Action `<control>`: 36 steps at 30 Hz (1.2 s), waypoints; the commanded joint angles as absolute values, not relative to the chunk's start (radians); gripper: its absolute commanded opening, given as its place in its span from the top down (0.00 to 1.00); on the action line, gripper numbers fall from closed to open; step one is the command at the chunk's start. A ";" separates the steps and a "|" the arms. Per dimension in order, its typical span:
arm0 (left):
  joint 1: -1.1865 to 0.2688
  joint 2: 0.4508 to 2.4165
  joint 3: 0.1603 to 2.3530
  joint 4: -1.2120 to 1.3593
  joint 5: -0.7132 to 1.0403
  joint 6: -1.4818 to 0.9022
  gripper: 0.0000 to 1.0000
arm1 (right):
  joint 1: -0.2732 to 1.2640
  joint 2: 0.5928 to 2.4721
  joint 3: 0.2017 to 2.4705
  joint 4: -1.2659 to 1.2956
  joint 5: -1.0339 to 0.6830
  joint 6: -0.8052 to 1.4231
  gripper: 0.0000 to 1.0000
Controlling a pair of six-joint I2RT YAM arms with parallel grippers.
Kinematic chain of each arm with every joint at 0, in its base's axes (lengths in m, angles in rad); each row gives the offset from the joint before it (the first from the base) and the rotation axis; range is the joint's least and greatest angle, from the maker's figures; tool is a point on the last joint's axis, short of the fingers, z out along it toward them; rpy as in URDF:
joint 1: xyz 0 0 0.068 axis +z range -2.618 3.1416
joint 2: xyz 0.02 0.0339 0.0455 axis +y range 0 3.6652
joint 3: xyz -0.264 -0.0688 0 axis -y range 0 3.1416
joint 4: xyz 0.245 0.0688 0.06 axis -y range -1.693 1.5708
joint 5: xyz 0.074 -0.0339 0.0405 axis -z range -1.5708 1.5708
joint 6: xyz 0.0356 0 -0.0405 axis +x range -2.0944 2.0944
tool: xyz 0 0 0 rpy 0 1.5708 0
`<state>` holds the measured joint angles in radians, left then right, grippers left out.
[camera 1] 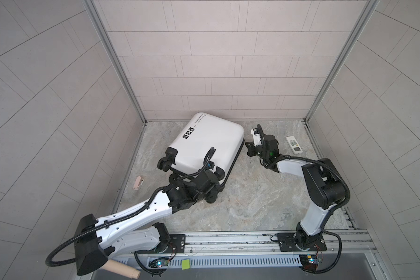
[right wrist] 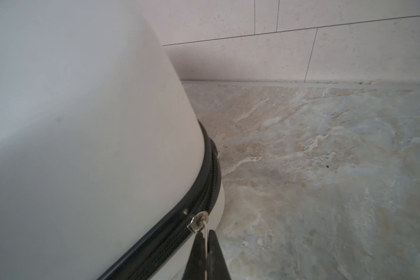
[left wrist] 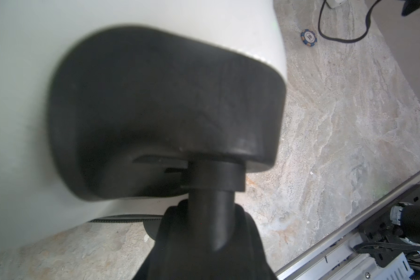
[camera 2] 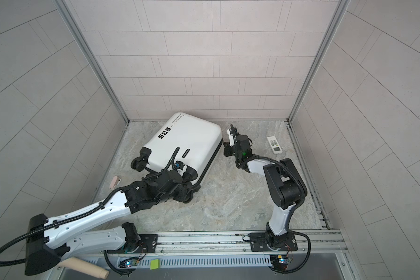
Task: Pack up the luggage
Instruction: 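Drag the zipper pull along the suitcase edge away from the robot with the right gripper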
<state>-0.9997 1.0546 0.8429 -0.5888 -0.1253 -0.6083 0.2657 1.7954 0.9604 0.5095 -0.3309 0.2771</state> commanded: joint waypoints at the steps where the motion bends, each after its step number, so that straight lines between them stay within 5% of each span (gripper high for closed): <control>1: -1.012 1.013 0.836 -0.668 -0.056 -0.604 1.00 | 0.210 1.815 1.041 0.577 -0.242 0.264 1.00; 18: -1.012 1.037 0.855 -0.685 -0.051 -0.593 1.00 | 0.149 1.918 1.198 0.494 -0.419 0.252 1.00; 21: -1.012 1.037 0.866 -0.694 -0.081 -0.591 1.00 | 0.148 1.888 1.160 0.477 -0.387 0.245 0.80; 22: -1.012 1.037 0.872 -0.697 -0.096 -0.591 0.95 | 0.147 1.872 1.141 0.471 -0.362 0.246 0.73; 27: -1.012 1.030 0.914 -0.749 -0.199 -0.604 0.33 | 0.126 1.808 1.082 0.436 -0.285 0.278 0.53; 29: -1.012 1.011 0.931 -0.774 -0.256 -0.618 0.17 | 0.115 1.781 1.055 0.438 -0.289 0.302 0.19; 30: -1.011 0.997 0.934 -0.781 -0.282 -0.627 0.01 | 0.112 1.767 1.042 0.445 -0.291 0.312 0.17; 36: -1.003 0.821 0.925 -0.775 -0.460 -0.682 0.00 | 0.111 1.689 1.035 0.413 -0.308 0.470 0.11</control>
<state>-1.0080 0.8894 0.8989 -0.7387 -0.3210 -0.6361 0.1104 1.7378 1.0107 0.4297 -0.3077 0.3634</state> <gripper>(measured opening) 0.997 0.882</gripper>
